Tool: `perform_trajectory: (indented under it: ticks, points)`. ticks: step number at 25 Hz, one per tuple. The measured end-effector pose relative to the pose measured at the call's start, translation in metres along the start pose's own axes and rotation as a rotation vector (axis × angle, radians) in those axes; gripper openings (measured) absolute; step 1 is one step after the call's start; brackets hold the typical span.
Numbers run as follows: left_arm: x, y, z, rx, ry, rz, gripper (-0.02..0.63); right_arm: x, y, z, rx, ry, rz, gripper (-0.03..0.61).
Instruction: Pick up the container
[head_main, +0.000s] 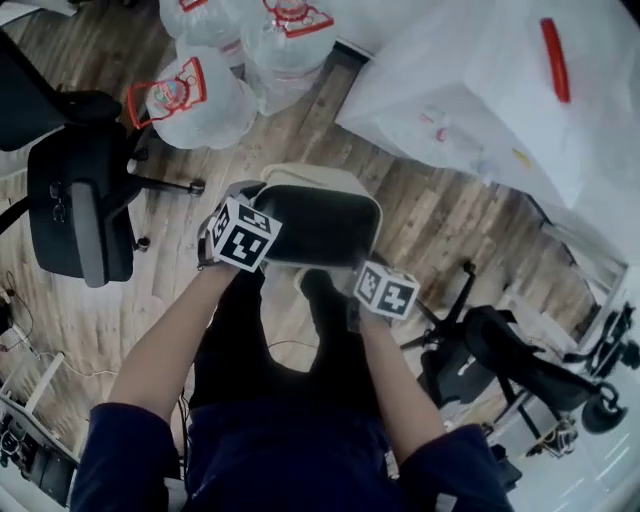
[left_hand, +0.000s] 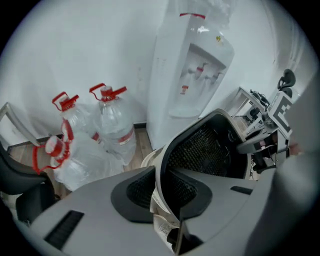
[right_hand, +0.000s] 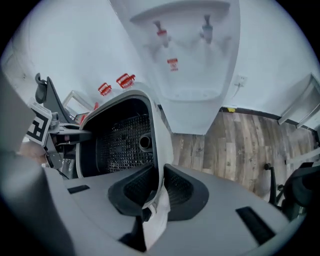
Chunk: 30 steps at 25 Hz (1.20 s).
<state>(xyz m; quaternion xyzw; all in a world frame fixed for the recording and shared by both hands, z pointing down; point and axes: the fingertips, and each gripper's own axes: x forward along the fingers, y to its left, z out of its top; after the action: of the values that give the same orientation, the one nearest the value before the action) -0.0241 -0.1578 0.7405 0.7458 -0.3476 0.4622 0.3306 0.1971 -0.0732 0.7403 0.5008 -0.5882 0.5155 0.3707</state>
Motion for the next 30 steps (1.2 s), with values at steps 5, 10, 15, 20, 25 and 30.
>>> perform_trajectory:
  ticks: [5, 10, 15, 20, 25, 30]
  points:
    - [-0.104, -0.012, 0.02, -0.029, -0.062, 0.048, 0.081, -0.092, 0.034, 0.018, -0.039, -0.062, 0.031, 0.074]
    - [-0.184, -0.028, 0.027, -0.042, -0.112, 0.083, 0.082, -0.161, 0.056, 0.02, -0.049, -0.128, 0.048, 0.071]
    - [-0.234, -0.044, 0.015, -0.059, -0.13, 0.077, 0.083, -0.212, 0.073, 0.007, -0.072, -0.16, 0.05, 0.071]
    - [-0.274, -0.051, 0.008, -0.069, -0.167, 0.062, 0.091, -0.252, 0.093, 0.009, -0.096, -0.221, 0.052, 0.071]
    - [-0.311, -0.051, 0.011, -0.056, -0.215, 0.077, 0.092, -0.277, 0.11, 0.0, -0.118, -0.25, 0.062, 0.072]
    - [-0.34, -0.046, 0.021, -0.038, -0.27, 0.114, 0.091, -0.296, 0.125, 0.007, -0.125, -0.299, 0.079, 0.072]
